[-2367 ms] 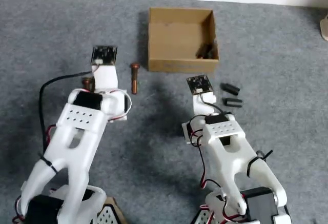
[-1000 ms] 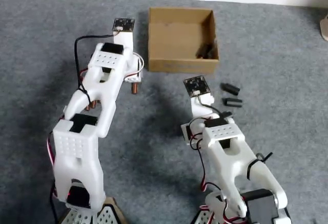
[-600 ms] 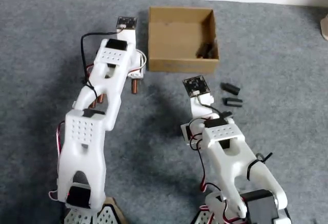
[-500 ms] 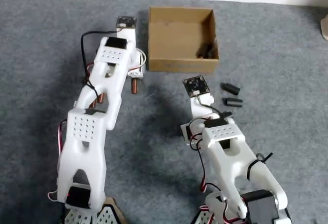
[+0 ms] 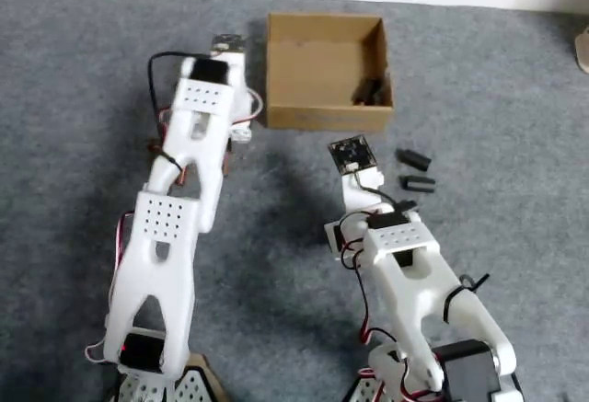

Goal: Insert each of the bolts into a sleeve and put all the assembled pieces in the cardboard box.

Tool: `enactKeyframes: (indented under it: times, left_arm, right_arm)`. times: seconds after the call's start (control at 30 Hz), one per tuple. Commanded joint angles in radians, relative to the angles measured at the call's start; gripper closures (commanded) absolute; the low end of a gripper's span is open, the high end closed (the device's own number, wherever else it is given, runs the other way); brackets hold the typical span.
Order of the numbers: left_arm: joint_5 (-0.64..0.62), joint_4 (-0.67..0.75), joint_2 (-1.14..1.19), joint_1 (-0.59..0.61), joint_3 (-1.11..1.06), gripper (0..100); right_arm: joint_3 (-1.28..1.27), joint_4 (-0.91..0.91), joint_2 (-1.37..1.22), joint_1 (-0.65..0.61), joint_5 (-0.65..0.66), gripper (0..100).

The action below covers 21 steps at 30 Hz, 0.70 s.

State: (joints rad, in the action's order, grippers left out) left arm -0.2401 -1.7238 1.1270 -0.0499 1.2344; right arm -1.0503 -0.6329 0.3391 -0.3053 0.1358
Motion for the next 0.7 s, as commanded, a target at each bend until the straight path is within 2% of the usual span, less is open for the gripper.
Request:
enactKeyframes:
  times: [0.0,0.33,0.67]
  left_arm:
    - [-0.012,-0.038,-0.024,0.007,0.085,99]
    - [-0.017,-0.044,-0.071,-0.008,0.044,99]
    - [-0.015,-0.035,-0.567,-0.033,-0.539,99]
  right_arm:
    - [-0.053,0.013,0.107,-0.024,-0.021,99.4]
    - [-0.278,0.013,0.593,-0.027,-0.028,99.4]
    - [-0.314,0.008,0.684,-0.027,-0.026,99.4]
